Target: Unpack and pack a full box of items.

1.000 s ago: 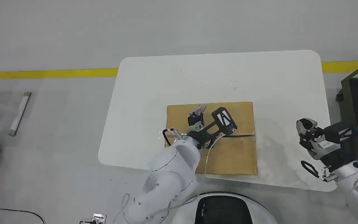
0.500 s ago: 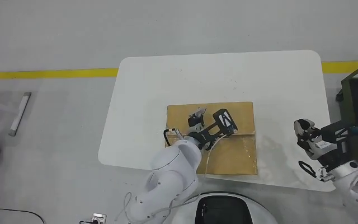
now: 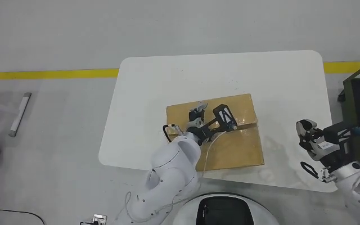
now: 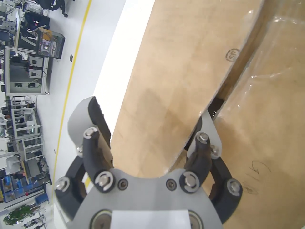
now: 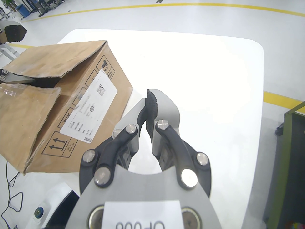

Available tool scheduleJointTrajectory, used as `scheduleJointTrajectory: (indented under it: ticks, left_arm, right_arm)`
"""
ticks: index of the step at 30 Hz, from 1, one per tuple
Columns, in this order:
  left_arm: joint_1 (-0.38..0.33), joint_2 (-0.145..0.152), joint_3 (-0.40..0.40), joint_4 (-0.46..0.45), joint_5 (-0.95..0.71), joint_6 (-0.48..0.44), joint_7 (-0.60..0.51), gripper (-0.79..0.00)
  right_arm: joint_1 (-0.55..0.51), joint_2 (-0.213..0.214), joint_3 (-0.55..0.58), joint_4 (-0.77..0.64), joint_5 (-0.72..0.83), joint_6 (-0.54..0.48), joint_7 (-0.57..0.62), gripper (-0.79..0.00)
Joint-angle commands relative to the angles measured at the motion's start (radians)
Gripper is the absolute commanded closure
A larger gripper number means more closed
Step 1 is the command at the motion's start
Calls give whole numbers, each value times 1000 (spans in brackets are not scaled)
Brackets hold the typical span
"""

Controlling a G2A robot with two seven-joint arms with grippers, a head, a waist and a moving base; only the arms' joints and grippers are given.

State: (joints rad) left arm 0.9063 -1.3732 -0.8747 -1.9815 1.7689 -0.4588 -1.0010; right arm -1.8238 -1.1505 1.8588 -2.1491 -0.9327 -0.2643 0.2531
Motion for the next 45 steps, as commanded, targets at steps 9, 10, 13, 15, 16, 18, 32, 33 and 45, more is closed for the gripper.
scheduleJointTrajectory:
  ticks: [9,10,13,15,16,18,32,33,45]
  left_arm:
    - [44,1,-3,-48,6,-43,28,0]
    - [44,1,-1,-51,4,-53,30,0]
    - [42,-1,2,-68,-6,-77,38,0]
    - [38,-2,4,-77,-9,-94,36,0]
    - [36,-3,5,-81,-9,-97,35,0]
    - [28,-5,5,-87,-9,-97,36,0]
    - [-201,-45,16,64,34,-56,106,-785]
    - [-222,-49,17,86,38,-50,117,-785]
    - [-367,-94,73,347,95,30,169,-785]
  right_arm:
    - [4,-1,-3,1,-3,-6,2,0]
    - [5,-1,-5,2,-3,-5,3,0]
    - [7,-1,-11,1,-6,-6,4,0]
    - [7,-2,-12,1,-7,-5,4,0]
    - [8,-2,-13,0,-8,-5,4,0]
    - [8,-2,-13,-1,-8,-6,5,0]
    - [5,-2,-3,-11,-5,-20,18,0]
    - [2,-2,-3,-13,-5,-21,17,0]
    - [-21,-4,-11,-23,-16,-22,17,0]
